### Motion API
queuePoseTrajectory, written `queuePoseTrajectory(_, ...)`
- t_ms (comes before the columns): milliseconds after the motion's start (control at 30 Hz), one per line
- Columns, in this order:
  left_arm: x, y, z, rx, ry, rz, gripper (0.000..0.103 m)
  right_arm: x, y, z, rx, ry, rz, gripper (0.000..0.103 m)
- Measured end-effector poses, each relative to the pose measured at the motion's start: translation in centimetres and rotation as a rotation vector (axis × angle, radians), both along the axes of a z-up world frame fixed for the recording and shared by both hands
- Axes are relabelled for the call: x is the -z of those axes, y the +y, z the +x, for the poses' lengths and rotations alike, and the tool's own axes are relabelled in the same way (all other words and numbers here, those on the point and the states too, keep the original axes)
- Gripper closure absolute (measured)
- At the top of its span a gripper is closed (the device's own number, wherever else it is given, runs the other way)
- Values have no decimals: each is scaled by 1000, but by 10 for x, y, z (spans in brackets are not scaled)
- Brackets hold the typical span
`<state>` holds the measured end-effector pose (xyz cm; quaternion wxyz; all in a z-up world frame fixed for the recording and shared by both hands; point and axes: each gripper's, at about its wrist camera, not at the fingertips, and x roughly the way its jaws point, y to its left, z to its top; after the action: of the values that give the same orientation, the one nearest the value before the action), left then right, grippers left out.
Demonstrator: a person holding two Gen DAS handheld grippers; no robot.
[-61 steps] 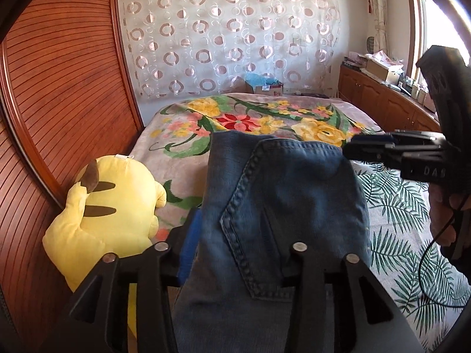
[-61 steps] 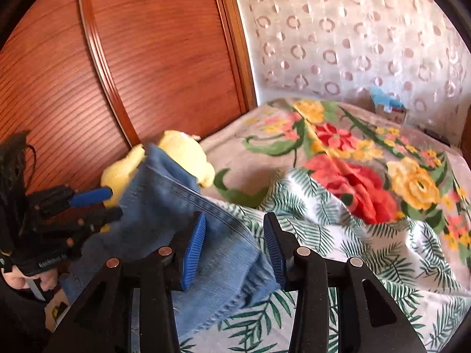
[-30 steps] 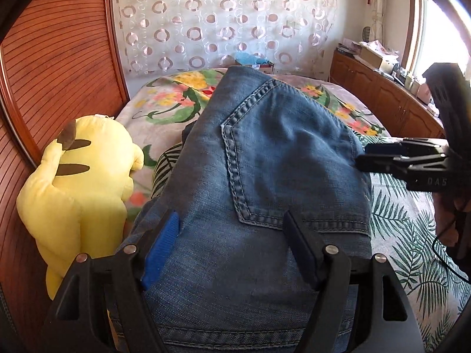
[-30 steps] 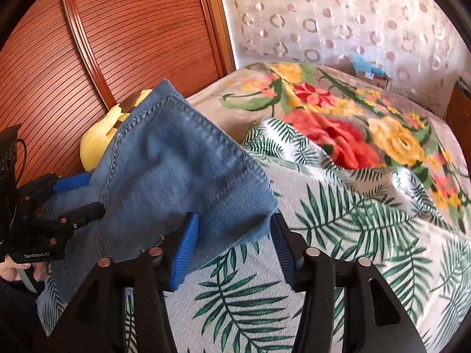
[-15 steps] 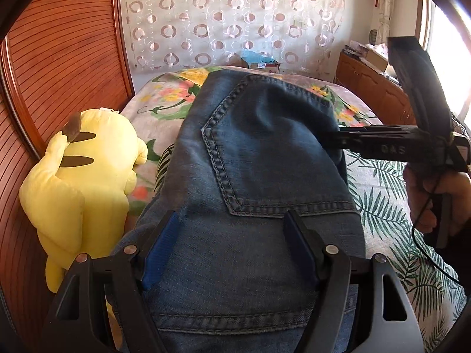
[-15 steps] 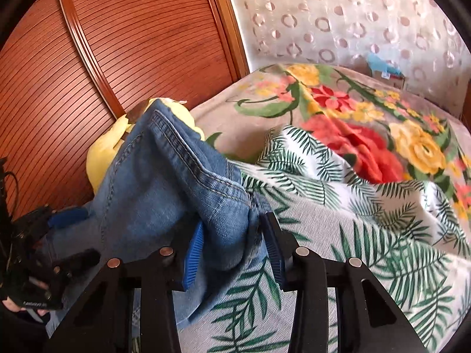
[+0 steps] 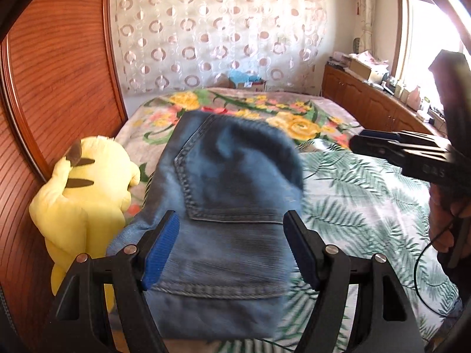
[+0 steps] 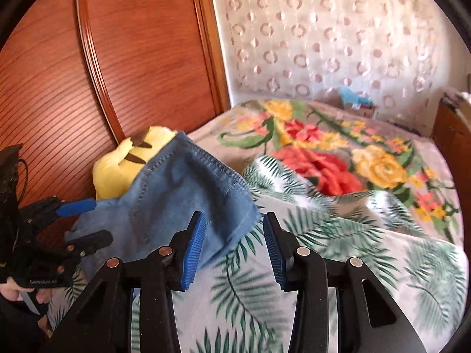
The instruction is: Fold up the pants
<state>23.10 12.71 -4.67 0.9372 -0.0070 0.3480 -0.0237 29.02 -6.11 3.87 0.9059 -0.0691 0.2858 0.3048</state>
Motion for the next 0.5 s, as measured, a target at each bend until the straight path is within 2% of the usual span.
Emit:
queuePoseTrajectory(133,-18,-21,-19,19,-49,0,29,-12,-31,-51,51,-63,16,54)
queuePoseTrajectory(333,-42,-54,-48,61,-117,-9,18,-21,-83,-121,155,-145,34,47)
queuePoseTrajectory(467,-59,-75,-68,86,-181,-12,0,-24,-113,-166,231,-178,47,43)
queuePoseTrajectory(500,-63,-80,-73,91,-197,-14,0,-25,-121,-176,253,-193,48,42)
